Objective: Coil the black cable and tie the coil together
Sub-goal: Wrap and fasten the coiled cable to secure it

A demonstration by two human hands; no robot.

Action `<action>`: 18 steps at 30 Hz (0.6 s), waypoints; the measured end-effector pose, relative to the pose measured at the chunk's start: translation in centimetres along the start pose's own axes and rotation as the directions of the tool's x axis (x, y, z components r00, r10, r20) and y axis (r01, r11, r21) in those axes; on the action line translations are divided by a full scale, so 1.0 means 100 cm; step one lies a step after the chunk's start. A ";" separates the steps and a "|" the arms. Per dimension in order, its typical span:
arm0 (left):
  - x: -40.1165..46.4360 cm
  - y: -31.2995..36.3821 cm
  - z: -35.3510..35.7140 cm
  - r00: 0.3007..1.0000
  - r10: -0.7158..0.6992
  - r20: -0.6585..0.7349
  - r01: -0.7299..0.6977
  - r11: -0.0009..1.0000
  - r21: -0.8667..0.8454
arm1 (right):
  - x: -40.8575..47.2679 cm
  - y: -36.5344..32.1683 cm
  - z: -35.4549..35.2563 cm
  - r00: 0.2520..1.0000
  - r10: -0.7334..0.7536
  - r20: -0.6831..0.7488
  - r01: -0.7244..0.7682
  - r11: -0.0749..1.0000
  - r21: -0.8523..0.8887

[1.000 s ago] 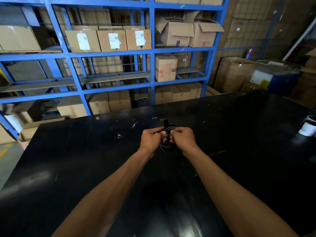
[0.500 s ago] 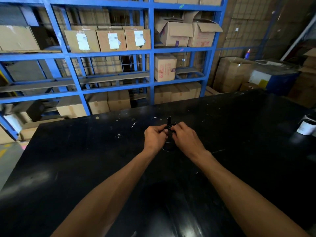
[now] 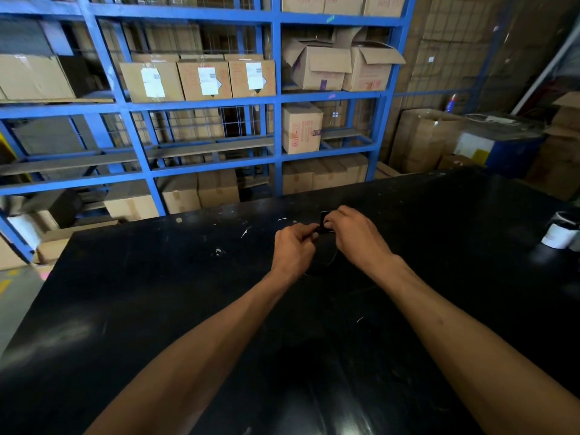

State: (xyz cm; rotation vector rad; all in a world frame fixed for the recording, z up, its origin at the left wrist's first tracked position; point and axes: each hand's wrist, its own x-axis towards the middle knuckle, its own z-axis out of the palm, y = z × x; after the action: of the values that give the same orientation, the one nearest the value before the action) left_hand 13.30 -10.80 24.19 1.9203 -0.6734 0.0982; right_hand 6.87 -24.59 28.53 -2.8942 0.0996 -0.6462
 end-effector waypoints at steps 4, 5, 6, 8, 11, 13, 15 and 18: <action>-0.002 0.002 0.001 0.998 0.050 -0.022 -0.051 0.999 -0.012 | 0.009 0.002 -0.010 0.994 0.052 0.094 -0.055 0.998 0.021; -0.003 0.003 0.001 0.999 0.053 -0.009 -0.053 0.999 -0.012 | 0.009 0.004 -0.010 0.994 0.050 0.100 -0.054 0.998 0.030; -0.003 0.004 0.000 0.999 0.048 0.000 -0.048 0.999 -0.014 | 0.009 0.004 -0.013 0.995 0.060 0.082 -0.064 0.997 0.046; 0.001 0.006 -0.001 0.999 0.036 0.003 -0.036 0.999 -0.026 | 0.009 0.002 -0.019 1.000 0.026 0.000 -0.026 0.993 0.111; 0.004 0.013 -0.008 0.999 0.024 0.024 -0.023 0.998 -0.055 | 0.014 0.004 -0.029 1.000 -0.006 0.018 0.002 0.979 0.203; 0.004 0.015 -0.013 0.999 0.035 0.036 -0.032 0.996 -0.078 | 0.017 0.007 -0.033 0.994 -0.072 0.079 0.065 0.994 0.084; 0.004 0.017 -0.014 0.999 0.026 0.039 -0.023 0.996 -0.088 | 0.016 0.006 -0.034 0.992 -0.078 0.103 0.067 0.992 0.107; 0.006 0.017 -0.015 0.997 -0.039 0.060 0.044 0.995 -0.089 | 0.014 0.003 -0.029 0.995 -0.073 0.071 0.066 0.992 0.106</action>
State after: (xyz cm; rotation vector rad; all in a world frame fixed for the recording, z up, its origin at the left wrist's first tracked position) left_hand 13.29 -10.31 26.50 1.8551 -0.6656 -0.0143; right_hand 6.90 -25.52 31.61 -2.8283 -0.0435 -0.5372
